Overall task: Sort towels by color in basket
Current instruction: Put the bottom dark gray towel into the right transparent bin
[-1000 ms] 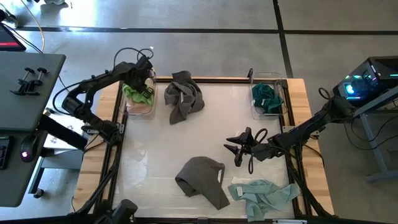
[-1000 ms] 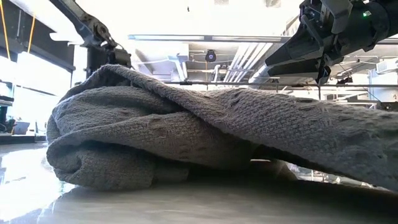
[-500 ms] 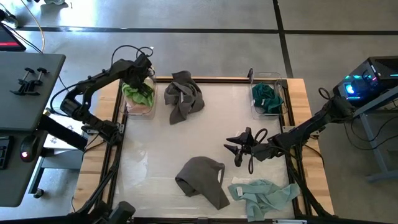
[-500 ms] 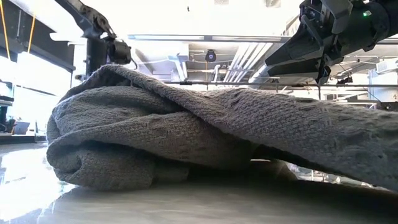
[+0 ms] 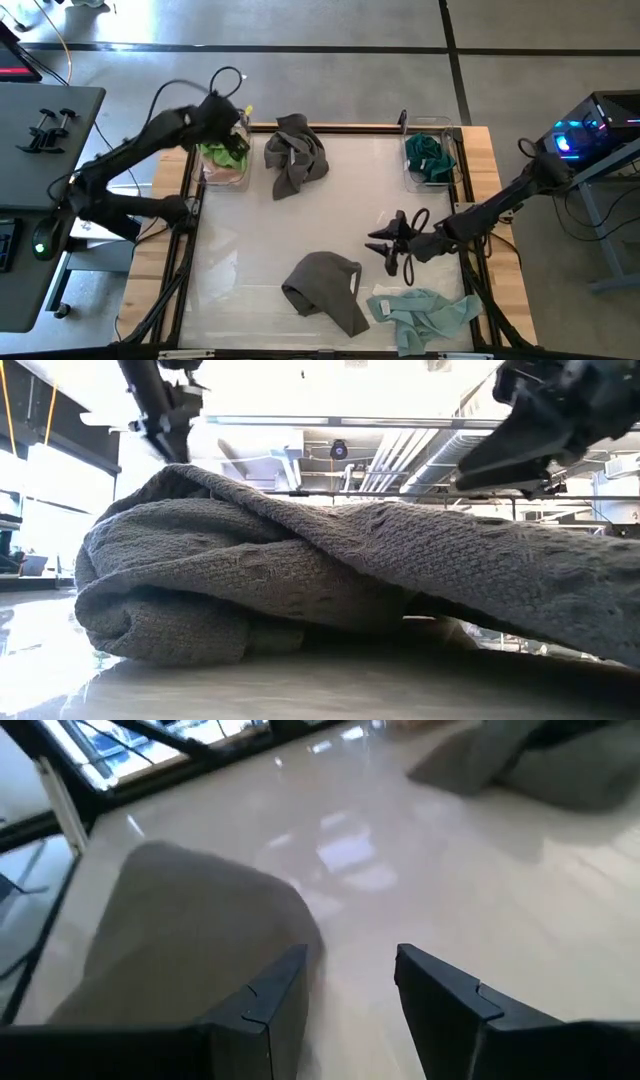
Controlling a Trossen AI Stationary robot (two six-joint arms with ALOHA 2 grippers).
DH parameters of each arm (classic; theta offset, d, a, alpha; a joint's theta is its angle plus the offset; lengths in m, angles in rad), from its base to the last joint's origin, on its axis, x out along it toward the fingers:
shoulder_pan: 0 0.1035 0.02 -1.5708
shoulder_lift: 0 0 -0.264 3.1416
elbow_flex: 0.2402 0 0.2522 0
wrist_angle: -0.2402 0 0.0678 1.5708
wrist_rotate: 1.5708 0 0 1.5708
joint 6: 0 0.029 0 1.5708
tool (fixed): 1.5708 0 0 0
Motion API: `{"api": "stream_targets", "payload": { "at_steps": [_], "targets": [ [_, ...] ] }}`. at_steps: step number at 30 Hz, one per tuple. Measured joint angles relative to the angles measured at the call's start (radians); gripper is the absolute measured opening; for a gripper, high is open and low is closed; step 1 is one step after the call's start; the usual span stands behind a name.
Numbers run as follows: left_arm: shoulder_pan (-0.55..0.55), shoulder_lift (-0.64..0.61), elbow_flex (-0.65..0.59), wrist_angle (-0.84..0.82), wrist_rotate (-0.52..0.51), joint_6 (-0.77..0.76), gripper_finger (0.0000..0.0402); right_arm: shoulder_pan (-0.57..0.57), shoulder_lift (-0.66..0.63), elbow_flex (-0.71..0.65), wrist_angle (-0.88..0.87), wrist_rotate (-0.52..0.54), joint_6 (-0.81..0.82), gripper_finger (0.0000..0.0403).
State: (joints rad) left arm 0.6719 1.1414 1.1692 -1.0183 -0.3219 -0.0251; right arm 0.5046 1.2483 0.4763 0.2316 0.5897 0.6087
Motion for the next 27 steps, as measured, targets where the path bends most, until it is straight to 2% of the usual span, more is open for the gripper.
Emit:
{"api": "stream_targets", "payload": {
  "at_steps": [7, 12, 16, 20, 23, 27],
  "targets": [
    [-0.324, -0.22, -0.272, 0.431, -0.005, 0.041, 0.0191, 0.032, -0.132, 0.012, -0.291, -0.012, 0.17, 0.0149],
    [-0.569, -0.263, -0.458, 0.649, -0.033, 0.101, 0.019, 0.095, -0.081, 0.197, -0.532, -0.26, 0.207, 0.0135],
    [-0.725, -0.229, -0.55, 0.872, -0.175, 0.002, 0.019, 0.158, 0.058, 0.481, -0.95, -0.257, 0.283, 0.0103],
    [-0.848, -0.153, -0.588, 1.07, -0.267, -0.012, 0.019, 0.179, 0.225, 0.76, -1.328, -0.261, 0.337, 0.0066],
    [-0.913, -0.082, -0.602, 1.199, -0.294, -0.007, 0.019, 0.179, 0.313, 0.898, -1.449, -0.334, 0.363, 0.0047],
    [-0.972, 0.028, -0.605, 1.294, -0.297, -0.009, 0.019, 0.179, 0.394, 0.994, -1.458, -0.422, 0.378, 0.0039]
  ]
}}
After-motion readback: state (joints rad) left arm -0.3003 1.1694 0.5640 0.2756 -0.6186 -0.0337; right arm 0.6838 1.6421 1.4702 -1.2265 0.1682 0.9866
